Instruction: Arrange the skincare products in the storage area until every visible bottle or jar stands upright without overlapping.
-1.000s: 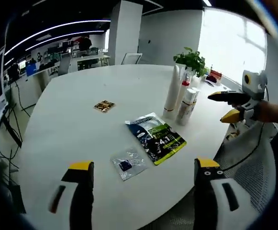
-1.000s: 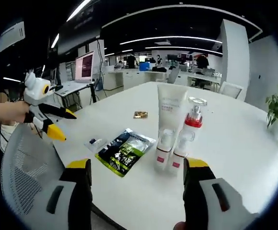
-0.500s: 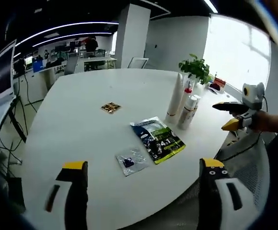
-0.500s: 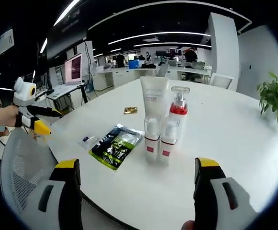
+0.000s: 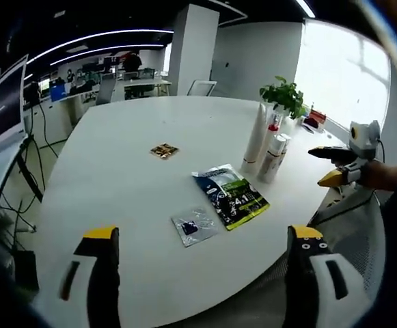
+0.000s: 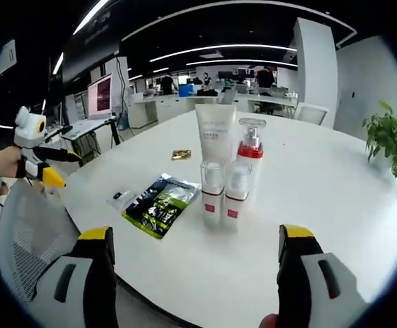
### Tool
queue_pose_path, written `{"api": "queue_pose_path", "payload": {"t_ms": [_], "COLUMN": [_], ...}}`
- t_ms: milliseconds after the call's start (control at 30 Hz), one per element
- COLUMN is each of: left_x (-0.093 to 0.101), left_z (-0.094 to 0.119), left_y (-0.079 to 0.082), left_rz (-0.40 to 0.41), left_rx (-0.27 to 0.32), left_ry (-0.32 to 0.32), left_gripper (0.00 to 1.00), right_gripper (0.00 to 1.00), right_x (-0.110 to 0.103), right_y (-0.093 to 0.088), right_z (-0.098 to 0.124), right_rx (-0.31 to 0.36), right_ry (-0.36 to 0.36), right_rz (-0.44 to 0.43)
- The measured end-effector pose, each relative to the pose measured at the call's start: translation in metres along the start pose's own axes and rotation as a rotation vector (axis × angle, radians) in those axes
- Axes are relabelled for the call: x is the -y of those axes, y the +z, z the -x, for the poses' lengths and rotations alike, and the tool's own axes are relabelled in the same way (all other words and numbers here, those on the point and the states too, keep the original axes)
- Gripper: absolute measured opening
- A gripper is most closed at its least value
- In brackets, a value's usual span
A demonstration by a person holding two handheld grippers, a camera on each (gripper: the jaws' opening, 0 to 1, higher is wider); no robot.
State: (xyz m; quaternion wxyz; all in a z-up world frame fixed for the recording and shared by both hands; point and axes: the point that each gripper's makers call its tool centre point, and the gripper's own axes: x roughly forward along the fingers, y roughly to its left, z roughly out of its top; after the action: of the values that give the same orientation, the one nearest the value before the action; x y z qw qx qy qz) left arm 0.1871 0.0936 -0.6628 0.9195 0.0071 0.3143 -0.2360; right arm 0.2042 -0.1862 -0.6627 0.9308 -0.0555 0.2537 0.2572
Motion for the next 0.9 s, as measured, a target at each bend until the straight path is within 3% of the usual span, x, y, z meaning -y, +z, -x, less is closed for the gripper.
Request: {"api": "queue_pose_path", "payload": {"t_ms": [400,700,900], "left_x": [-0.007,-0.018,-0.021], "left_z": [-0.014,-0.038,-0.057], "left_y": [0.012,0.023,0.032], "left_rz": [0.009,0.056,0.061], "left_rx": [-0.003,-0.021,-0.030], "left_ry": [0.028,0.051,0.035], "left_gripper": [0.98,0.97,0.96], "right_gripper": [0.99,1.00,1.00], "right_x": [-0.002,0.000,0.000], "right_y": [-0.002,-0.006,-0.010], "right_z": [-0.001,-0.003,-0.007], "right_rx": [-0.018,-0.038,-0.057], "right_ry": [0.010,0.002,0.008], "right_rz": [0.000,-0.002,0.007]}}
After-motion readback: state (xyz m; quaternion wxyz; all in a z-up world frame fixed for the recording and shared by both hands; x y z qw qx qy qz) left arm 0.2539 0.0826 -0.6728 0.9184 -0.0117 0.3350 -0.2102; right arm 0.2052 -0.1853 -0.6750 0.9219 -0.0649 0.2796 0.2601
